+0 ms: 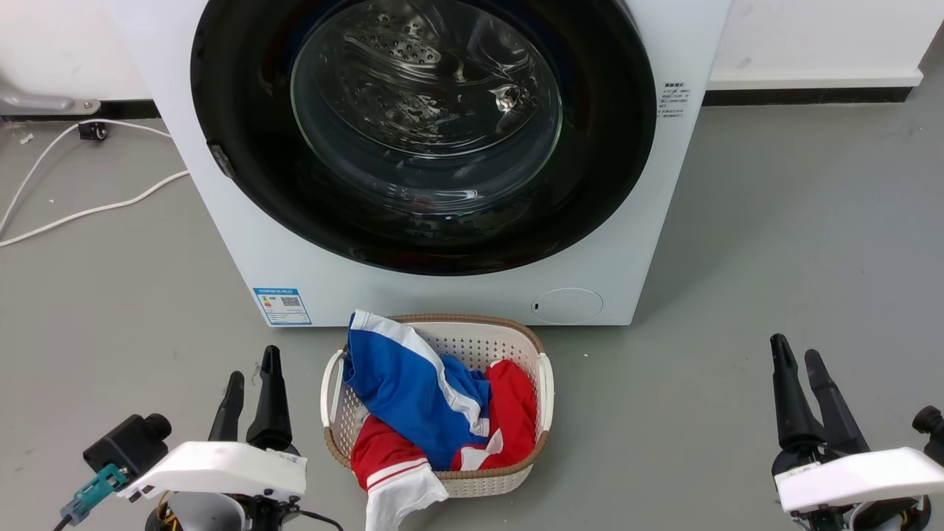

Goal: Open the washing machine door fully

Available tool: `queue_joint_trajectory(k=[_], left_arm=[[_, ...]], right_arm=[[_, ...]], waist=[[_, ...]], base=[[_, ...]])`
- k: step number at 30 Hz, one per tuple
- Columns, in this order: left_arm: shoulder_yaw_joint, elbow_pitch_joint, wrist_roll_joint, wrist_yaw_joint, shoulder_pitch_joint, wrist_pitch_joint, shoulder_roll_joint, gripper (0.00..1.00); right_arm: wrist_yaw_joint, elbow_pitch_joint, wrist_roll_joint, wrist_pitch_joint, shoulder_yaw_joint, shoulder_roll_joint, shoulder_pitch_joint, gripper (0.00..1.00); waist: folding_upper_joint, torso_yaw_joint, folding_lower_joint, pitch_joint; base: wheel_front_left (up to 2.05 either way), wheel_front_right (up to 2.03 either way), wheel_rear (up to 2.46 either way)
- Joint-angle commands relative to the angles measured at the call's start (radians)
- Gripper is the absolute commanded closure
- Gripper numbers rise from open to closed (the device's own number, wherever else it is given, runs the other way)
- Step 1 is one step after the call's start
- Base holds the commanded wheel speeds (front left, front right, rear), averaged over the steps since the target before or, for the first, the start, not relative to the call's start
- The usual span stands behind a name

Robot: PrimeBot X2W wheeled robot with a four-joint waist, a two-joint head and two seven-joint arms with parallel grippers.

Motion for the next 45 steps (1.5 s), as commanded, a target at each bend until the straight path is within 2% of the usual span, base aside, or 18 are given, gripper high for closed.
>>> queue_joint_trajectory(k=[1, 12, 25, 38, 45], left_arm=[[-0.008, -0.021, 0.033, 0.009, -0.001, -0.011, 0.012, 0.0], [-0.067, -0.044, 0.162, 0.041, 0.016, -0.045, 0.043, 0.0], [-0.105, -0.057, 0.303, 0.069, 0.034, -0.082, 0.053, 0.0], [-0.125, -0.065, 0.431, 0.078, 0.049, -0.115, 0.051, 0.0], [-0.126, -0.068, 0.484, 0.068, 0.06, -0.131, 0.042, 0.0]], right_arm=[[0.001, -0.022, -0.037, -0.01, 0.001, -0.003, -0.004, 0.0], [0.002, -0.033, -0.198, -0.044, 0.006, -0.003, 0.027, 0.0], [0.002, -0.059, -0.344, -0.081, 0.009, -0.002, 0.058, 0.0], [0.002, -0.091, -0.46, -0.113, 0.008, -0.002, 0.082, 0.0], [0.002, -0.107, -0.498, -0.129, 0.005, -0.002, 0.095, 0.0]], waist=[[0.0, 0.0, 0.0, -0.001], [0.0, -0.001, 0.0, -0.005], [0.0, -0.002, 0.0, -0.008], [0.0, 0.0, 0.0, -0.006], [0.0, 0.0, 0.0, -0.007]], base=[[0.0, 0.0, 0.0], [0.0, 0.0, 0.0], [0.0, 0.0, 0.0], [0.0, 0.0, 0.0], [0.0, 0.0, 0.0]])
